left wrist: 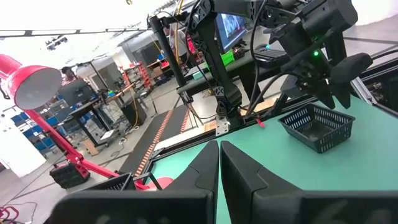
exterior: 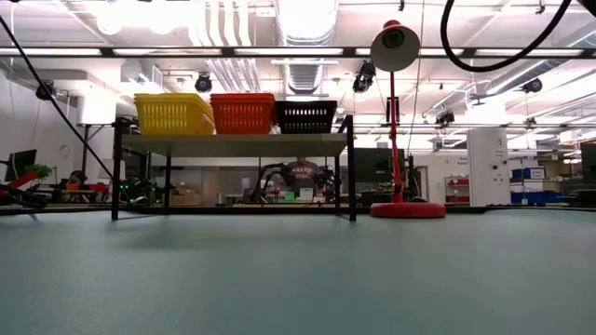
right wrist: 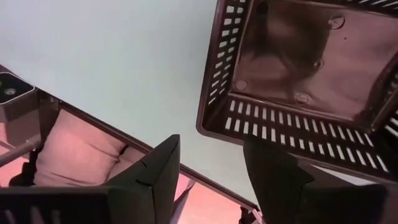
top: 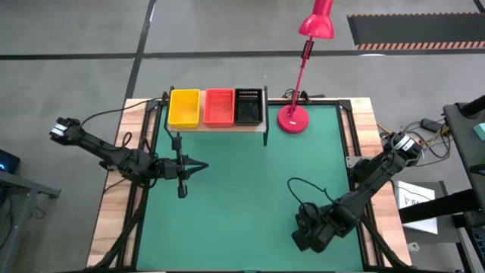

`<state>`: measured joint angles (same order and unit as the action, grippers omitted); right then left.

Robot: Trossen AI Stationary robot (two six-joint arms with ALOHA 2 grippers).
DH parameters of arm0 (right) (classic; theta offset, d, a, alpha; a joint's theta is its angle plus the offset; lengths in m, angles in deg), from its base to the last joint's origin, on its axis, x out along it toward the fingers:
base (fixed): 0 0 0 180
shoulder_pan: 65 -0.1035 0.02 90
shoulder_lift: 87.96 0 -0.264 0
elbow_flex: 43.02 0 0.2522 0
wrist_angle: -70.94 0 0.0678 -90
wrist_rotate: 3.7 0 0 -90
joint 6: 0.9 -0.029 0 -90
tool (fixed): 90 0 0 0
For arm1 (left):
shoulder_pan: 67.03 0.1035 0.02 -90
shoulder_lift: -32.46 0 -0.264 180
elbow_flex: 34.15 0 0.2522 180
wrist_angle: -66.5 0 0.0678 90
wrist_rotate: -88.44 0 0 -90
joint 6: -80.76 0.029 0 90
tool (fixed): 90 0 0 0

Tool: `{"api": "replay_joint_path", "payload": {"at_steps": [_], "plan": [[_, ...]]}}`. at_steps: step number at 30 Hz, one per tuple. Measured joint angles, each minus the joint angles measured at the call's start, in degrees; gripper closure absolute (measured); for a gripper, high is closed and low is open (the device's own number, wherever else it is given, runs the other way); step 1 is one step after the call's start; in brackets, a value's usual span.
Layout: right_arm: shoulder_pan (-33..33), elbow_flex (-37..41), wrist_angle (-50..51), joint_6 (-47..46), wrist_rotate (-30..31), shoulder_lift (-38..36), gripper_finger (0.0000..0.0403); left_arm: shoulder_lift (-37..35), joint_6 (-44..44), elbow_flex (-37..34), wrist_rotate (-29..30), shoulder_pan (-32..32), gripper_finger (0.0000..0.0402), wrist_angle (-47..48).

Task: Stack baskets on shelf by color
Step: Stack the black bin on top of the stacked black bins on the shelf

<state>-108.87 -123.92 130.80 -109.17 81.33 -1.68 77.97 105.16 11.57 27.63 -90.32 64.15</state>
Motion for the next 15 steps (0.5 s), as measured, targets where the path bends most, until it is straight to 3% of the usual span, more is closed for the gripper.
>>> {"api": "replay_joint_path", "payload": {"at_steps": [8, 15], "plan": [[0.3, 0.0, 0.1, 0.4, 0.9, 0.7, 0.0241, 0.0, 0.0, 0.0, 0.0, 0.0, 0.0402, 0.0], [1.4, -1.0, -2.4, 4.7, -0.6, 5.8, 0.0241, 0.0, 0.0, 0.0, 0.0, 0.0, 0.0402, -0.1]]}}
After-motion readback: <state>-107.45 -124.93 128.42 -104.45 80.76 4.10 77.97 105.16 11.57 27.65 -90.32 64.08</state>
